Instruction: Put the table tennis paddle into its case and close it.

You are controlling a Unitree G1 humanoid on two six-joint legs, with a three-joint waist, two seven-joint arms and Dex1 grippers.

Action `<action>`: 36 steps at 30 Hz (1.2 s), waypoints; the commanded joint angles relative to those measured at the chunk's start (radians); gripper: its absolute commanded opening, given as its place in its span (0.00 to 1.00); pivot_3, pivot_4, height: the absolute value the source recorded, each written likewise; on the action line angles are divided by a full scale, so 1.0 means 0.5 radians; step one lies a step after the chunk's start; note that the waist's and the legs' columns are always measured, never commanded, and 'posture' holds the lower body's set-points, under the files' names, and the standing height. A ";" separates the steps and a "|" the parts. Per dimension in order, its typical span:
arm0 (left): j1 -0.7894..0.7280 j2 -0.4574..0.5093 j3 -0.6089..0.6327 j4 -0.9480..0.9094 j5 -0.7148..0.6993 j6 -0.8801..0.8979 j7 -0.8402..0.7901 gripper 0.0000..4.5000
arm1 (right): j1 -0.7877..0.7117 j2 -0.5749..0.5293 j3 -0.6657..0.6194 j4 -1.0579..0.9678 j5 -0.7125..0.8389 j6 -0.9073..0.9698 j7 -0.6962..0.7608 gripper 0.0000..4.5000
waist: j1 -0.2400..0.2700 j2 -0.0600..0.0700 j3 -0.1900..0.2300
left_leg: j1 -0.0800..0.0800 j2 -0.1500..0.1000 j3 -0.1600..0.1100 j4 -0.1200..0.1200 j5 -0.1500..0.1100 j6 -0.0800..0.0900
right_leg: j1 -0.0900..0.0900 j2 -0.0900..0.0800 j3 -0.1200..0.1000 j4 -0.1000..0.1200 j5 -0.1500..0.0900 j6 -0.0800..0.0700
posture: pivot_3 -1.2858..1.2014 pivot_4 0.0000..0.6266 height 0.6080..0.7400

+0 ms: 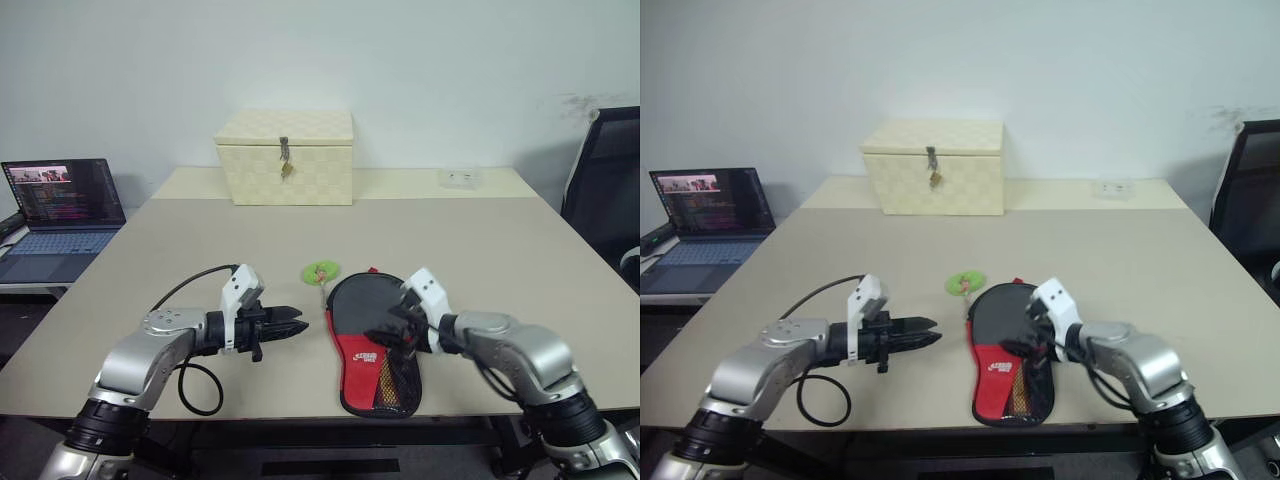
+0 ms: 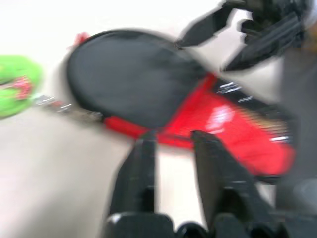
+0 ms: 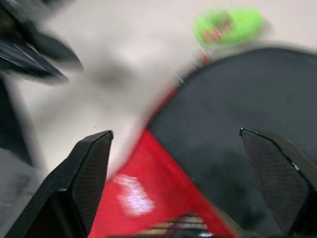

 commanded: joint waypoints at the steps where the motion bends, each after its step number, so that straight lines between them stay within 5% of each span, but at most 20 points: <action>1: -0.137 -0.076 -0.025 0.146 0.154 -0.175 0.087 0.60 | -0.012 0.040 0.018 0.000 -0.115 -0.137 -0.053 1.00 | 0.002 0.000 0.000 | -0.001 0.000 0.001 0.000 0.000 0.000 | -0.002 0.000 0.001 0.001 0.000 0.000 | 0.52 0.24 1.00; 6: -0.382 -0.204 -0.023 0.491 0.285 -0.309 0.182 0.98 | 0.020 0.084 -0.013 -0.021 -0.142 -0.122 -0.069 1.00 | 0.002 0.000 0.000 | -0.001 0.001 -0.002 0.002 0.000 0.000 | -0.001 0.001 -0.002 0.003 0.000 0.000 | 0.52 0.24 1.00; 20: -1.378 -0.689 0.010 2.343 0.659 -0.743 0.526 0.99 | 0.088 0.109 -0.043 -0.131 -0.150 -0.037 -0.115 1.00 | -0.001 -0.001 0.000 | -0.013 -0.001 0.000 0.013 0.000 0.000 | -0.003 0.003 -0.010 0.003 0.001 0.001 | 0.52 0.24 1.00; 29: -1.542 -0.851 0.069 2.699 0.808 -0.813 0.699 0.99 | 0.112 0.080 -0.096 -0.198 -0.152 0.030 -0.162 1.00 | 0.002 -0.001 0.000 | -0.017 -0.002 0.000 0.015 0.000 0.000 | -0.008 0.003 -0.010 0.006 0.001 0.001 | 0.52 0.24 1.00; 32: -1.547 -0.883 0.084 2.711 0.846 -0.828 0.724 0.86 | 0.129 0.077 -0.117 -0.214 -0.151 0.040 -0.183 1.00 | 0.002 -0.001 0.000 | -0.017 -0.002 -0.001 0.017 0.000 0.000 | -0.007 0.003 -0.010 0.006 0.001 0.001 | 0.52 0.24 1.00; 36: -1.543 -0.903 0.115 2.714 0.874 -0.837 0.718 0.54 | 0.127 0.109 -0.131 -0.209 -0.139 0.000 -0.178 1.00 | 0.002 -0.001 0.000 | -0.017 -0.002 0.000 0.017 0.000 0.000 | -0.007 0.003 -0.009 0.007 0.001 0.001 | 0.52 0.24 1.00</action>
